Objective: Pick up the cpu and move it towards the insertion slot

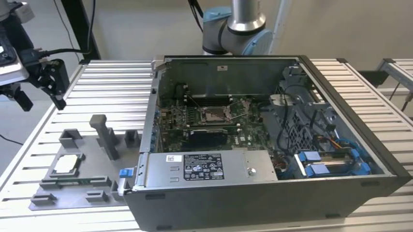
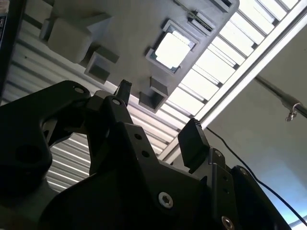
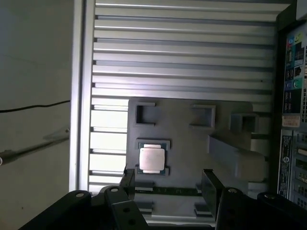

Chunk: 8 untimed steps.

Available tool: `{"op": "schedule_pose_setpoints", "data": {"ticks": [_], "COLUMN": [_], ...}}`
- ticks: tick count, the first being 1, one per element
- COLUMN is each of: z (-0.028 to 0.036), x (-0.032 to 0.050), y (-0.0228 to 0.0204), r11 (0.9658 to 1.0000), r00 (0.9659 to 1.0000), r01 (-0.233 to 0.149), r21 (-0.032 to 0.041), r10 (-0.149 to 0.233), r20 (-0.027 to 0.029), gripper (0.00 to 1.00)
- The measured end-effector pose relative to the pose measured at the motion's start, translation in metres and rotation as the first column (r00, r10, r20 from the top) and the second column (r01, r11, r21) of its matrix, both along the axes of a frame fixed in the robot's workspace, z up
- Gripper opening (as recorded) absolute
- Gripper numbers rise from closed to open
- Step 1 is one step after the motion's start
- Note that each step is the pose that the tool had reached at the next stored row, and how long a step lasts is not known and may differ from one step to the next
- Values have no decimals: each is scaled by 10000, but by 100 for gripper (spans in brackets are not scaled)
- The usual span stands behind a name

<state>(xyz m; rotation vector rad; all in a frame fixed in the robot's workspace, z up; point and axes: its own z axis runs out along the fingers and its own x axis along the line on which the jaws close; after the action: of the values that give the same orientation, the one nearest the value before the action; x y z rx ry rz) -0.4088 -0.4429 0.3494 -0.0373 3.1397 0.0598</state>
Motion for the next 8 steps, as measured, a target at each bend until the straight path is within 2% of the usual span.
{"op": "schedule_pose_setpoints", "data": {"ticks": [8], "z": [-20], "x": [0], "y": [0], "r11": [10000], "r00": [10000], "r01": [0], "r21": [1], "r10": [0], "r20": [1], "gripper": [100]}}
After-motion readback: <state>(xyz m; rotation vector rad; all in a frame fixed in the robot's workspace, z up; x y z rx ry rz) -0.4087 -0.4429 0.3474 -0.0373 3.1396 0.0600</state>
